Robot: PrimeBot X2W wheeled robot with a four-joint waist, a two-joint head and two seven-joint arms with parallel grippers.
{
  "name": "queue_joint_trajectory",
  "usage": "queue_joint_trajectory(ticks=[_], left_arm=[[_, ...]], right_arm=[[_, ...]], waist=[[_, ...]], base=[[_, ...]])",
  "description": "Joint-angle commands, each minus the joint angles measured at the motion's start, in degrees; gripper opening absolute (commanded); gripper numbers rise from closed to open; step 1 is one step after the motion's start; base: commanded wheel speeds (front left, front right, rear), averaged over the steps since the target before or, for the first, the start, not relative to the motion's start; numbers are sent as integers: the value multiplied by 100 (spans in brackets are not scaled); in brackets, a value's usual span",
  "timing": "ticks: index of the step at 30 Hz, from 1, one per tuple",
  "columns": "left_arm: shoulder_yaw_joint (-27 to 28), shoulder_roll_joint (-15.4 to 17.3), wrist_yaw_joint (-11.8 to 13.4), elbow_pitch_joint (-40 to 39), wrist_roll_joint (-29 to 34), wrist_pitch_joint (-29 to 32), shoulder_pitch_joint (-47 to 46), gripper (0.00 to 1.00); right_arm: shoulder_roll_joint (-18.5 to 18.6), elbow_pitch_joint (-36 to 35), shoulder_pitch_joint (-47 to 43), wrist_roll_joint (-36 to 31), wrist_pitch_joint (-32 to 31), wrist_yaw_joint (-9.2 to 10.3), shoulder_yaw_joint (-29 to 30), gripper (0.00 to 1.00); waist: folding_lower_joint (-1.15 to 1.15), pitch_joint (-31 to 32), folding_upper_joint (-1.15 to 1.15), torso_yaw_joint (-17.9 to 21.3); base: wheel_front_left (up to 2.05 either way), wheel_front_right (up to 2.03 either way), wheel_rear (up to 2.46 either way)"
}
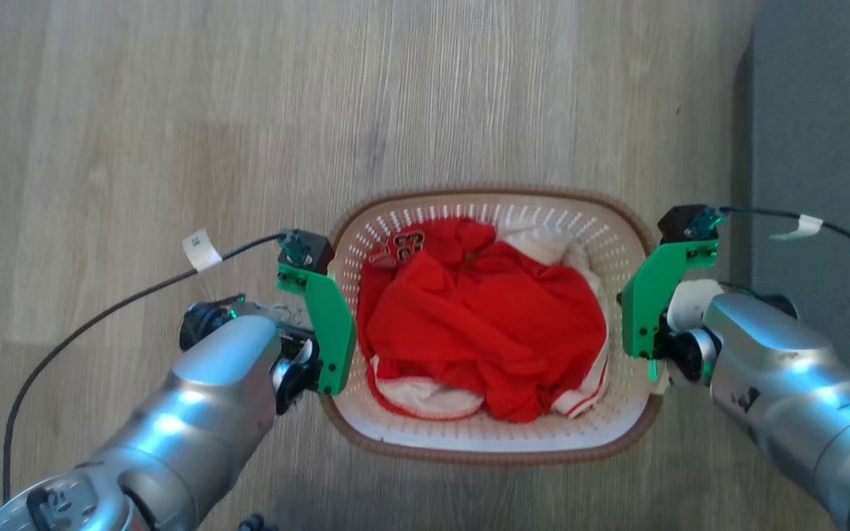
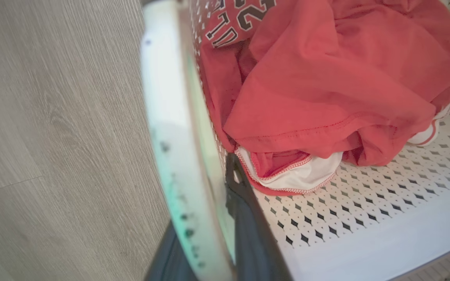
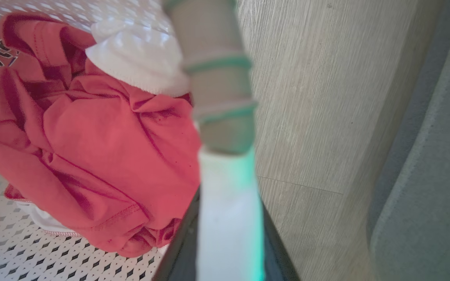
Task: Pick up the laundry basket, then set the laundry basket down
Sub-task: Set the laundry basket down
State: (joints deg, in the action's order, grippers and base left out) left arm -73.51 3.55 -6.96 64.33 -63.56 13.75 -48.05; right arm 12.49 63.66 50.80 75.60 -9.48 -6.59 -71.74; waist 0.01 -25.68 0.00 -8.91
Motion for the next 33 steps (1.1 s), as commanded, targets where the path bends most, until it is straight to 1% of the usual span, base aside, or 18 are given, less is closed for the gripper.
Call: queue_joint_trajectory(ticks=[1, 3, 4, 8, 12, 16, 23, 33], left_arm=[[24, -52, -53, -136, 142, -66, -221, 0], [22, -60, -53, -126, 211, -163, -264, 0], [20, -64, -53, -200, 316, -308, -320, 0], [18, -66, -53, -300, 563, -706, -486, 0], [17, -66, -53, -296, 686, -835, -605, 0], [16, -67, -50, -283, 768, -1000, -742, 0], [16, -67, -23, -359, 748, -1063, -892, 0], [16, -67, 20, -372, 672, -1092, -977, 0]], right_arm=[[-39, -151, 41, -132, 126, -90, -50, 0], [-24, -80, 110, -237, 308, -90, -63, 0], [-49, -38, 139, -244, 401, -90, -62, 0], [-73, -6, 256, -165, 566, -90, 10, 0], [-124, 81, 366, -41, 751, -90, 138, 0], [-193, 136, 453, -53, 920, -90, 140, 0], [-254, 286, 694, -188, 1264, -90, 98, 0], [-283, 416, 886, -347, 1376, -90, 22, 0]], waist=[[-1, -429, 0, -17], [-1, -630, 0, -14], [-1, -823, 0, -2], [-1, -1200, 0, 19], [-1, -1510, 0, 65], [-1, -1779, 0, 103], [-1, -2159, 0, 138], [-1, -2439, 0, 149]], base=[[0, 0, 0], [0, 0, 0], [0, 0, 0], [0, 0, 0], [0, 0, 0], [0, 0, 0], [0, 0, 0], [0, 0, 0]])
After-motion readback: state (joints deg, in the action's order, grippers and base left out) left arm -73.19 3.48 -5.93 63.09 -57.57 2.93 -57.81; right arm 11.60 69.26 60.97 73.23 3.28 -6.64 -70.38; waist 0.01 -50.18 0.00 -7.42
